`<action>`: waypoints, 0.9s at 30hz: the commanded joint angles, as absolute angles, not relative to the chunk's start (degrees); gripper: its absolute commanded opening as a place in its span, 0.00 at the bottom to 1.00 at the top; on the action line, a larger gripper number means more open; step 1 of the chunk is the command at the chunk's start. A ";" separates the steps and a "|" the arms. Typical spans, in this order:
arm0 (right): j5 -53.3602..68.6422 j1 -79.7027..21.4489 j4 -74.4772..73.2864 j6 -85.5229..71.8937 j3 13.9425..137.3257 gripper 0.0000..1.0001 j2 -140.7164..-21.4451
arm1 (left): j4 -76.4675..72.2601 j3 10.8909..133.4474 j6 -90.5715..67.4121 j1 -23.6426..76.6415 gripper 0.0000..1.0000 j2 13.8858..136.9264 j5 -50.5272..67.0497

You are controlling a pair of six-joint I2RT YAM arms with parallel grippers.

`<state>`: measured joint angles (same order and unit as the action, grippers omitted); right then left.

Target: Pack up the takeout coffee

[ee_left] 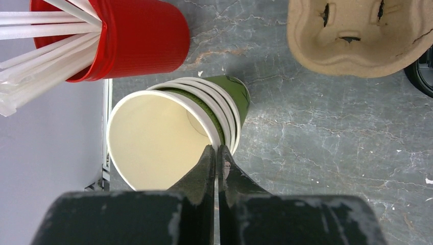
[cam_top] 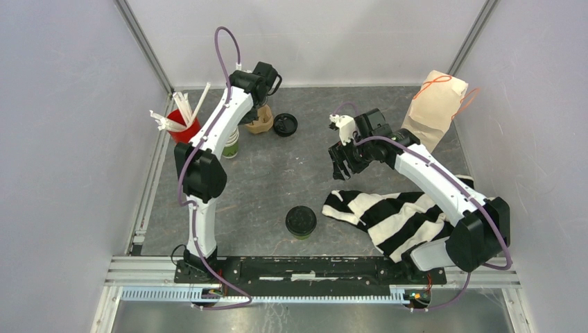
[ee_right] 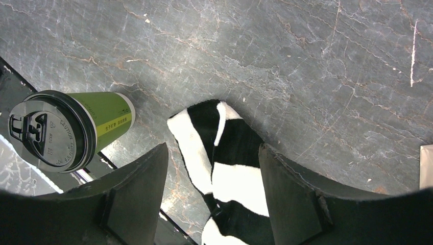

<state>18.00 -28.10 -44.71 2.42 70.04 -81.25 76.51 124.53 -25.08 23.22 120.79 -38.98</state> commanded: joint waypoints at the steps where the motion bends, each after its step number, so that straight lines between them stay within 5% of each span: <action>1: 19.86 -27.85 -42.58 2.59 72.37 0.75 -82.57 | 71.08 119.75 -28.17 20.93 0.02 114.10 -33.01; 5: 21.13 -27.74 -40.77 0.76 75.01 0.78 -85.78 | 67.83 115.49 -29.63 18.38 0.02 111.94 -25.23; 12: 29.46 -27.75 -33.20 -6.94 77.27 0.79 -90.25 | 73.10 126.73 -24.93 19.02 0.02 112.59 -31.24; 27: 26.88 -27.73 -36.13 -8.32 75.23 0.85 -81.18 | 80.36 128.99 -26.23 23.71 0.02 100.73 -29.99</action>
<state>27.88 -27.97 -34.76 -8.16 74.91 -85.12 79.24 128.20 -26.30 22.72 107.83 -31.24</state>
